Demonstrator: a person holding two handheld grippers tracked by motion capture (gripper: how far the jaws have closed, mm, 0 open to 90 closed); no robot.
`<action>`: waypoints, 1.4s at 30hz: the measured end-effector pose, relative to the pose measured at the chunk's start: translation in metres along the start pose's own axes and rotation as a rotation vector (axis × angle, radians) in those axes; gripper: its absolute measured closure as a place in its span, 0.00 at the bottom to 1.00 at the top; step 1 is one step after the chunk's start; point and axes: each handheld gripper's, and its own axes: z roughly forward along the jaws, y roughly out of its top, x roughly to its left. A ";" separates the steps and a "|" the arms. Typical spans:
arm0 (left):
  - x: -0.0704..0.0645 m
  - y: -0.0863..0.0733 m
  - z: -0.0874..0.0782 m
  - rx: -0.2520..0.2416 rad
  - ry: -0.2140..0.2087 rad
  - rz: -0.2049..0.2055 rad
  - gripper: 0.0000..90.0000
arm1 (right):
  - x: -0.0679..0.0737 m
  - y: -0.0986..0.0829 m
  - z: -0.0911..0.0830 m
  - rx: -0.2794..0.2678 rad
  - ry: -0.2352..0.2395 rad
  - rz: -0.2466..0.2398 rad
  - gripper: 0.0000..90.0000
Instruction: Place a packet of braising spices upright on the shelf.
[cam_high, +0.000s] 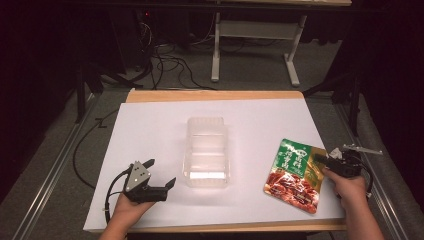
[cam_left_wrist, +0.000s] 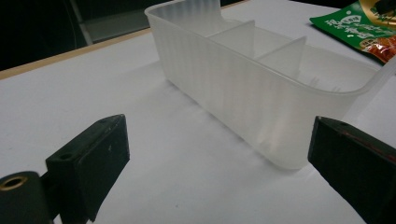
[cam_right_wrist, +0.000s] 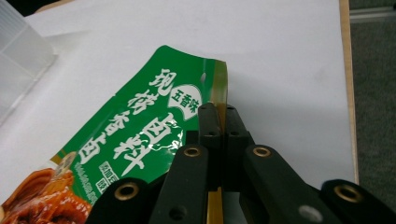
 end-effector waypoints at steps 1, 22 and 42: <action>0.000 0.000 0.000 0.000 0.001 -0.001 0.07 | 0.002 0.001 -0.002 -0.007 0.000 -0.010 1.00; 0.000 0.001 -0.002 -0.011 0.002 -0.001 0.07 | 0.049 0.011 -0.055 -0.249 0.085 -0.122 1.00; 0.001 0.001 -0.003 -0.016 0.010 0.001 0.07 | 0.126 0.028 -0.089 -0.468 0.178 -0.340 1.00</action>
